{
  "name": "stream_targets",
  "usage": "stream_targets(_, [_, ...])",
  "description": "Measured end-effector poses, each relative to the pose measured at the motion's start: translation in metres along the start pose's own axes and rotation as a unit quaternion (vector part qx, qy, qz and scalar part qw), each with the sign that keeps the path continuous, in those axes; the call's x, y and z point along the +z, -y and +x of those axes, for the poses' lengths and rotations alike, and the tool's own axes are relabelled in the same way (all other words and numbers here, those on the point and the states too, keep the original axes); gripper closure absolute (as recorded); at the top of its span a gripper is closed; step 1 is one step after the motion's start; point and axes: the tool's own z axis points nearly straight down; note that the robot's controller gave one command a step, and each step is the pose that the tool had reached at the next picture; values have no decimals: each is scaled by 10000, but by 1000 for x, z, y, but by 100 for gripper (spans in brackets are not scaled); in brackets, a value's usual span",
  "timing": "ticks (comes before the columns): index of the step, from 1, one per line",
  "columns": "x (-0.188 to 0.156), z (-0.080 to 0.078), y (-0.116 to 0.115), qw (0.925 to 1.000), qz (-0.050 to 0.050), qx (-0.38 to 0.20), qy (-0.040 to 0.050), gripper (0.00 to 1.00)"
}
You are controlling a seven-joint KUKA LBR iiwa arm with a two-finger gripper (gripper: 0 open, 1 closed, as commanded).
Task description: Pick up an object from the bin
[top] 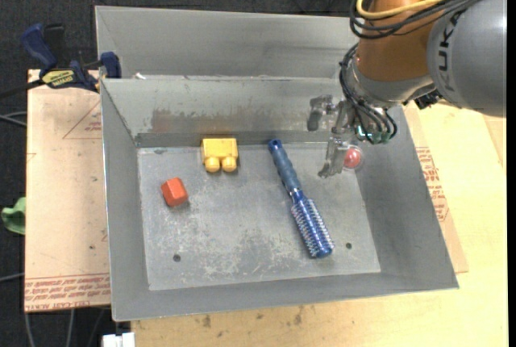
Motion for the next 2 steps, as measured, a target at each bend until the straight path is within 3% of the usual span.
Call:
stream_targets(1, [110,56,-4,9632,-33,2686,43,0])
stream_targets(2, [83,109,-19,9965,-2,832,26,0])
